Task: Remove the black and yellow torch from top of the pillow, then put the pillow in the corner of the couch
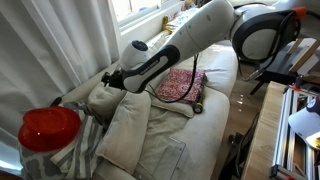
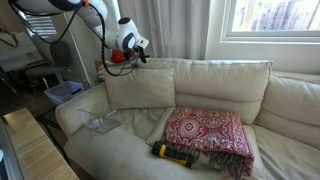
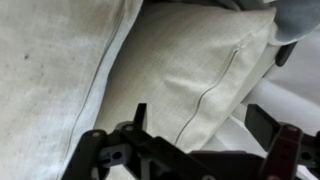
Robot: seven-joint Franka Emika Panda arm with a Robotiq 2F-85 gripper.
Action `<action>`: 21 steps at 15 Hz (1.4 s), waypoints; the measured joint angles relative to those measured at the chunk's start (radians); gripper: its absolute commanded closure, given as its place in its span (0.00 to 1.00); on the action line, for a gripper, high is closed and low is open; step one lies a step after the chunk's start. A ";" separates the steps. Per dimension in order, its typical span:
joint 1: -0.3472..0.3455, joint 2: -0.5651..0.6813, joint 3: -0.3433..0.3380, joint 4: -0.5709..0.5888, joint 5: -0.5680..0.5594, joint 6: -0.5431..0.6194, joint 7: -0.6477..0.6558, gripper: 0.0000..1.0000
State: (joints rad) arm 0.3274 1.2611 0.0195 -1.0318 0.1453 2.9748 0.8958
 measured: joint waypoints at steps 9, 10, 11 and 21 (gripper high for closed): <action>-0.157 -0.333 0.106 -0.333 -0.007 -0.277 -0.424 0.00; -0.165 -0.374 0.099 -0.375 -0.007 -0.307 -0.454 0.00; -0.171 -0.413 0.090 -0.418 -0.008 -0.323 -0.484 0.00; -0.244 -0.674 0.140 -0.755 0.016 -0.341 -0.828 0.00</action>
State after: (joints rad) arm 0.0838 0.5870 0.1595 -1.7870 0.1616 2.6339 0.0682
